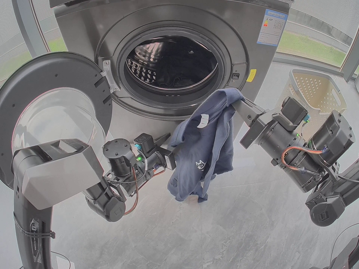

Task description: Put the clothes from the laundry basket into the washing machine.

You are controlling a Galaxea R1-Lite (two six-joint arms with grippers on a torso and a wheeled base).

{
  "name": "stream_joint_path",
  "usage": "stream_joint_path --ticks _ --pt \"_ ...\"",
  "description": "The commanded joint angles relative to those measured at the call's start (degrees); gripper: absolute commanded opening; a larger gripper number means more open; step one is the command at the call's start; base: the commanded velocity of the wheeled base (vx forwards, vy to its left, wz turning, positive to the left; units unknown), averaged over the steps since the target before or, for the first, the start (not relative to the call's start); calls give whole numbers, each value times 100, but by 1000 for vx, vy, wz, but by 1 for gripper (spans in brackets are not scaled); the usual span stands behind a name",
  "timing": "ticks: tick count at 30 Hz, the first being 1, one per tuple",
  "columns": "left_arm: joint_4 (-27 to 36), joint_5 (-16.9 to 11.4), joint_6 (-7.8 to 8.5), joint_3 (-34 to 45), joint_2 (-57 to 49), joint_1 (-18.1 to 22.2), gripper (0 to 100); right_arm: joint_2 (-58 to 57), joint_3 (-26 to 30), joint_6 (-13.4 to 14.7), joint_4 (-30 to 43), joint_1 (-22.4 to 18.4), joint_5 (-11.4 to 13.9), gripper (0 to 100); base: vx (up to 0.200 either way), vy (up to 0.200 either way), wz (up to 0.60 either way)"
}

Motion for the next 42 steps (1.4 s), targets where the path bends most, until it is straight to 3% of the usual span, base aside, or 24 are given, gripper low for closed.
stream_joint_path --ticks 1,11,16,21,24,32,42 --pt "-6 20 -37 -118 17 -9 0 16 8 -1 -1 3 2 0 0 0 0" --pt "-6 29 -151 -399 -265 -9 0 42 43 16 -1 -15 2 0 0 0 0" --pt "-6 11 -151 190 -968 0 0 51 52 16 -1 -59 2 0 0 0 0" --pt "-6 -59 -160 1429 -2181 8 0 86 104 78 -1 -67 2 0 0 0 0" --pt "-6 -68 -222 1754 -2611 0 0 77 201 78 -1 -67 2 0 0 0 0" --pt "-14 -85 -617 1965 -2954 -9 0 86 342 95 -1 -85 2 0 0 0 0" --pt "-6 -94 -696 1561 -3455 17 0 51 544 87 -1 -349 19 0 0 0 0"
